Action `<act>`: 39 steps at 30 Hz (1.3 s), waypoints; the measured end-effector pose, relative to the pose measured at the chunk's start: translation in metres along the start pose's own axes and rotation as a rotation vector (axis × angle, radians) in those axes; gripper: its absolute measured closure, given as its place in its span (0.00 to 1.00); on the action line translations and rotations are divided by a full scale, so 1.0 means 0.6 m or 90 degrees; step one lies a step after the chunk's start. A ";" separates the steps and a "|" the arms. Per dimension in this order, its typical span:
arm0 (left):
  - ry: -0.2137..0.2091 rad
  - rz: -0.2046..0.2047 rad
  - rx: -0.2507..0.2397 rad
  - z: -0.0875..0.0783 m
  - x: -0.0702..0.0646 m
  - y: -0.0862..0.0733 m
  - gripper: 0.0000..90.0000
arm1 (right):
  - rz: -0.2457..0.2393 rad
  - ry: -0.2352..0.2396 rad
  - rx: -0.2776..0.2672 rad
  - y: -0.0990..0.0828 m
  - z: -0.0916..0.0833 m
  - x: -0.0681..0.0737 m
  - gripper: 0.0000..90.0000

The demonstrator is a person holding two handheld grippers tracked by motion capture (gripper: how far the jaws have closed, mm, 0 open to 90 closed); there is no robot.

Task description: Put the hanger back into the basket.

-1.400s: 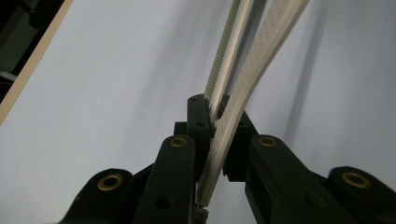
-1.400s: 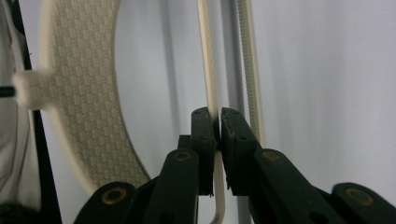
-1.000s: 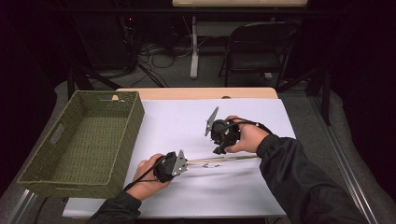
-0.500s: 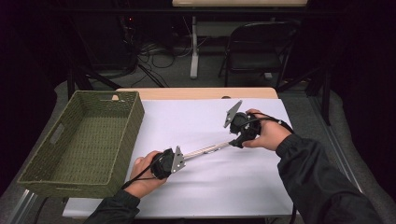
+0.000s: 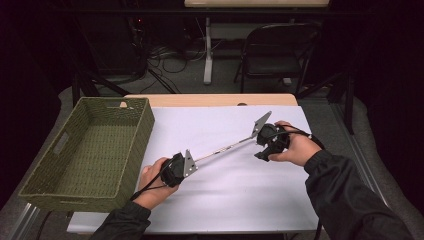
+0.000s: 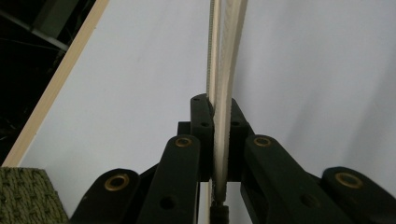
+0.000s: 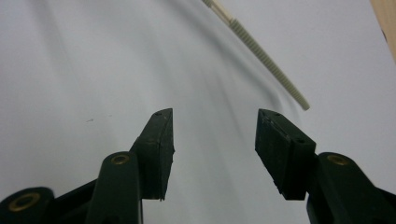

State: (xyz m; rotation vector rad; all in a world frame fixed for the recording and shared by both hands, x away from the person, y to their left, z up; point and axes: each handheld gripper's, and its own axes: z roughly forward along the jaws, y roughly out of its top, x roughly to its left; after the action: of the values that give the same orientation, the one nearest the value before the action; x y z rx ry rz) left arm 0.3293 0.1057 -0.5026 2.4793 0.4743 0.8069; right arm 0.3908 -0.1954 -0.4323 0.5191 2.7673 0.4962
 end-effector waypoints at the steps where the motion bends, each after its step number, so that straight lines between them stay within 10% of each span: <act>1: 0.005 -0.007 0.001 0.000 0.003 -0.001 0.97 | 0.004 -0.002 0.000 -0.003 0.004 0.000 0.52; 15: 0.031 -0.077 0.016 -0.017 0.025 0.013 0.97 | 0.039 -0.045 -0.015 -0.026 0.020 0.008 0.52; 39: -0.031 -0.209 0.018 -0.015 0.122 0.067 0.97 | 0.101 -0.091 -0.109 -0.052 0.033 0.061 0.47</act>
State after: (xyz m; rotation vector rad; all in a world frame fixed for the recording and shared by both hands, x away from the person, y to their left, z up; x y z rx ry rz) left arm 0.3866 0.1090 -0.4415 2.3525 0.8514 0.6098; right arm 0.3555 -0.2029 -0.4699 0.7060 2.5313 0.6963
